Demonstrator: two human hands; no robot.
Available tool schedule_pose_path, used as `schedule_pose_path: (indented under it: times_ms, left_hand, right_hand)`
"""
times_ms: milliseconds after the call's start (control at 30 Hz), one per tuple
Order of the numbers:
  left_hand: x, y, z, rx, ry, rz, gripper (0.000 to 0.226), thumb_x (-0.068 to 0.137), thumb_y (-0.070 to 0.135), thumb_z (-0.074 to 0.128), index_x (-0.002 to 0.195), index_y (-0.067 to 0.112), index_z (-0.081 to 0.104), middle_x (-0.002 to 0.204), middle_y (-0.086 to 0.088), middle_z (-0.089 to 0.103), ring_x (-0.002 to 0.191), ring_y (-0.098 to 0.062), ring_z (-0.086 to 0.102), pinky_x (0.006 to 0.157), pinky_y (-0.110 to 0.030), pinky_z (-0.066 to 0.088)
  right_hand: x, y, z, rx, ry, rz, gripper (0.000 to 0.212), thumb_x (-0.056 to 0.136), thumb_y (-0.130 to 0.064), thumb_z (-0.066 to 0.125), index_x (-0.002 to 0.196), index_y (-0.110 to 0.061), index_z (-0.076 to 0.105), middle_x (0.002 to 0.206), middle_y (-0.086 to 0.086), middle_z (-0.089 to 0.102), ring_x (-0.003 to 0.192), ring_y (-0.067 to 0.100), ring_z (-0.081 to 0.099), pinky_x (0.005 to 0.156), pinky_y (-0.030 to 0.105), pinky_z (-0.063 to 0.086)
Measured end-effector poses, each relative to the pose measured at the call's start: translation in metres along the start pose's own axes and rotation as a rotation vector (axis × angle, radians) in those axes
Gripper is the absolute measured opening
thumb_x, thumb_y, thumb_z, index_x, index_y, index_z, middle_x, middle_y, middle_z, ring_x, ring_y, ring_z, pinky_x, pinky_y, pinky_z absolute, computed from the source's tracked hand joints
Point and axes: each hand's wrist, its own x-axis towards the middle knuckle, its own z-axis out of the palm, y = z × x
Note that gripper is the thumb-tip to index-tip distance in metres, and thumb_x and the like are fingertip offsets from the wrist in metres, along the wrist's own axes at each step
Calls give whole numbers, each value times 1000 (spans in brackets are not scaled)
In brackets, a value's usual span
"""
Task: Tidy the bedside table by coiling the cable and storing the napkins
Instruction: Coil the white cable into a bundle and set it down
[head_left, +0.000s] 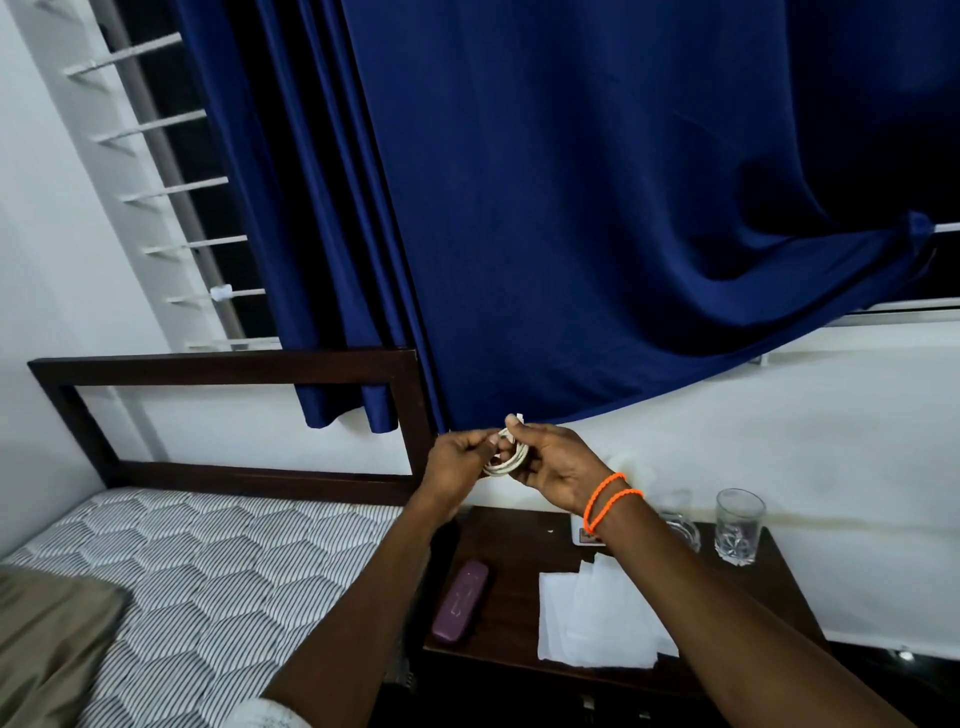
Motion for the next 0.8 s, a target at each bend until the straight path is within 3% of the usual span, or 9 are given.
schedule_pose_path:
  times_ms: [100,200,267,367,467,600,700,800]
  left_hand:
    - [2,-1,-2,-11,75,-29,21,98,5,61,113,-1,74,96,-14,78,85,-22,73,78,-35,60]
    - [3,-5,-3,15,146,-62,19,100,7,58,109,2,75,68,4,70,60,-8,58,53,-19,48]
    - [3,-9,-3,25,164,-43,19,101,7,56,108,3,74,71,-1,66,63,-10,54,56,-22,45]
    - [4,-10,2,22,136,-42,20,101,7,55,112,6,72,93,-8,71,78,-15,61,70,-28,50]
    - [8,-8,5,-20,89,-179,18,101,9,57,108,18,71,97,-5,72,81,-15,64,72,-29,53]
    - [11,-14,3,-175,72,-333,9,100,18,61,105,14,68,96,-9,71,78,-16,67,70,-30,56]
    - [9,-26,3,-212,84,-430,30,96,34,68,113,9,65,108,-10,72,97,-23,69,75,-36,59]
    - [1,-43,4,-217,68,-499,32,92,27,74,115,6,67,113,-13,70,105,-29,67,80,-40,61]
  right_hand:
    - [1,0,0,-126,-6,-43,23,88,-24,76,106,-11,70,91,7,73,82,18,70,71,32,57]
    - [1,-2,-3,-327,23,-94,29,84,-31,79,106,-15,72,87,-1,74,80,13,67,69,29,52]
    - [2,-4,-6,-400,24,-96,30,81,-31,81,106,-16,74,82,-4,74,73,9,66,66,27,49]
    - [5,-3,-10,-415,77,-90,24,82,-20,79,105,-13,74,79,-1,74,67,12,64,57,26,44]
    - [6,4,-17,-363,123,-65,24,84,-10,76,107,-5,70,84,9,70,66,17,60,50,25,43]
    - [8,15,-29,-219,146,27,15,87,-6,72,101,-6,69,85,14,67,65,19,59,51,26,48]
    - [13,26,-39,-63,199,89,7,89,-5,70,95,-4,69,83,15,66,65,21,58,52,27,53]
    - [20,39,-46,24,241,128,3,90,-5,68,92,-4,69,81,15,68,70,24,61,53,28,55]
